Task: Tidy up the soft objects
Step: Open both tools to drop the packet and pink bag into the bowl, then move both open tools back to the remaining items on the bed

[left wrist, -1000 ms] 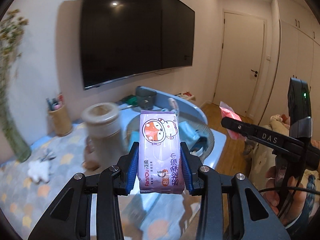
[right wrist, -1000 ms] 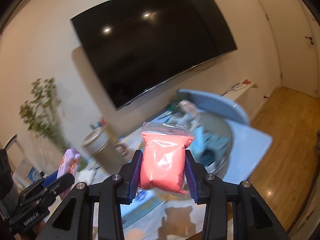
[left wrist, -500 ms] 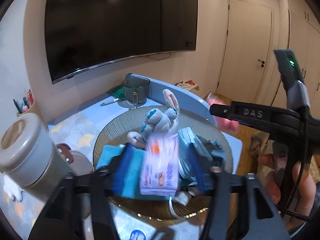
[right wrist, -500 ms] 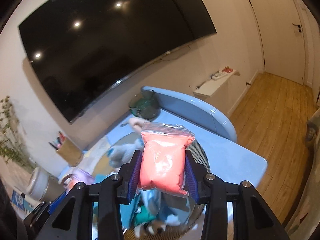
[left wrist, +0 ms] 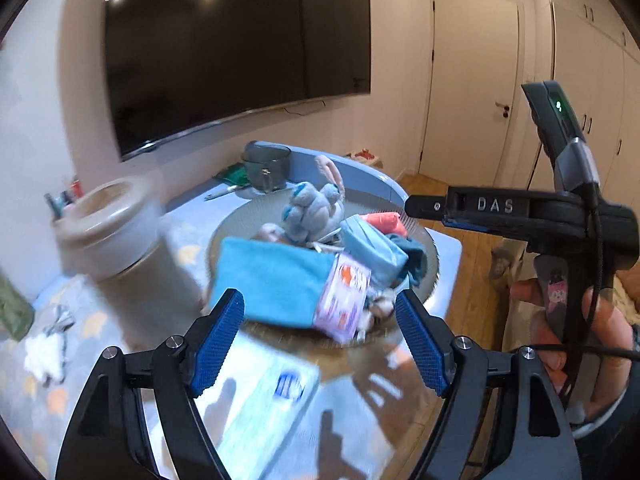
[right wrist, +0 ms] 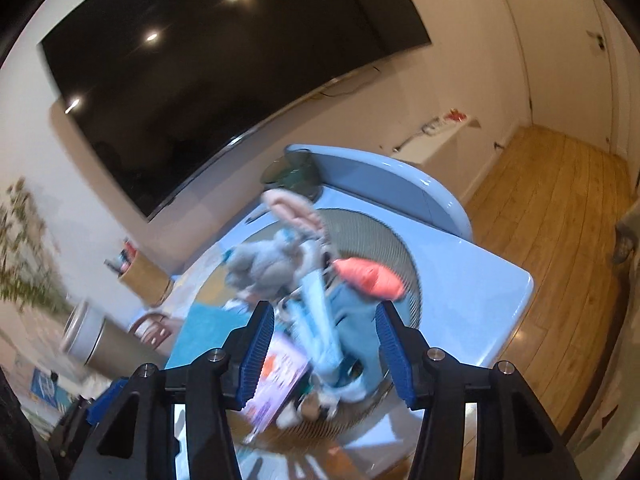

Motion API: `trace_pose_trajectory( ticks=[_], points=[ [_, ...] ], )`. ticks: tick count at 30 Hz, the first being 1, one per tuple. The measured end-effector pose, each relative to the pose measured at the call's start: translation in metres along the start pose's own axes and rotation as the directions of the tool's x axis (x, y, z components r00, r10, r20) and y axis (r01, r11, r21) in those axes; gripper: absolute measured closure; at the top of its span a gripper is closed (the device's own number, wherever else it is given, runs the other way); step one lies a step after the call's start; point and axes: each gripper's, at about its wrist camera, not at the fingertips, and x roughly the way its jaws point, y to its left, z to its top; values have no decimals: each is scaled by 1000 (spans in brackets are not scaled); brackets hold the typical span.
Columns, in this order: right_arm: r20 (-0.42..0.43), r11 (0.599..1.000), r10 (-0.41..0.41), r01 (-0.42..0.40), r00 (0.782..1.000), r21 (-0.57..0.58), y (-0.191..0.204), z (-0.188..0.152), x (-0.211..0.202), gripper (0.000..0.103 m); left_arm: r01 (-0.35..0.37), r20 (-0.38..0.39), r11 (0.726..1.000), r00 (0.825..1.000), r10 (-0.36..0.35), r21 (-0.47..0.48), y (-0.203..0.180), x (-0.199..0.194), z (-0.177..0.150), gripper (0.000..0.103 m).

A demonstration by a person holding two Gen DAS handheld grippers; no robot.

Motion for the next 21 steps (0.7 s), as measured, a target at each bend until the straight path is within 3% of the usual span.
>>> trace_pose_trajectory(
  ticks=[3,9,16,21],
  points=[
    [8,996,16,-15,1000,-85,28,-20,-20,45,-24,5,999,1000,24,-25,18,-35,-19,26],
    [-14,968,127,-127,992,-217,92,-68,-49,43,-179,15,974,983,183,-142,80,-98,-66,26],
    [-86,907,200,-218,976,-361,177,-121,-51,43,-347,-42,881,935,352,-321,172,-154,-118,26],
    [-144,853,235,-275,961,-443,236,-155,-43,43,-400,-67,817,909,411,-415,223,-188,-148,26]
  ],
)
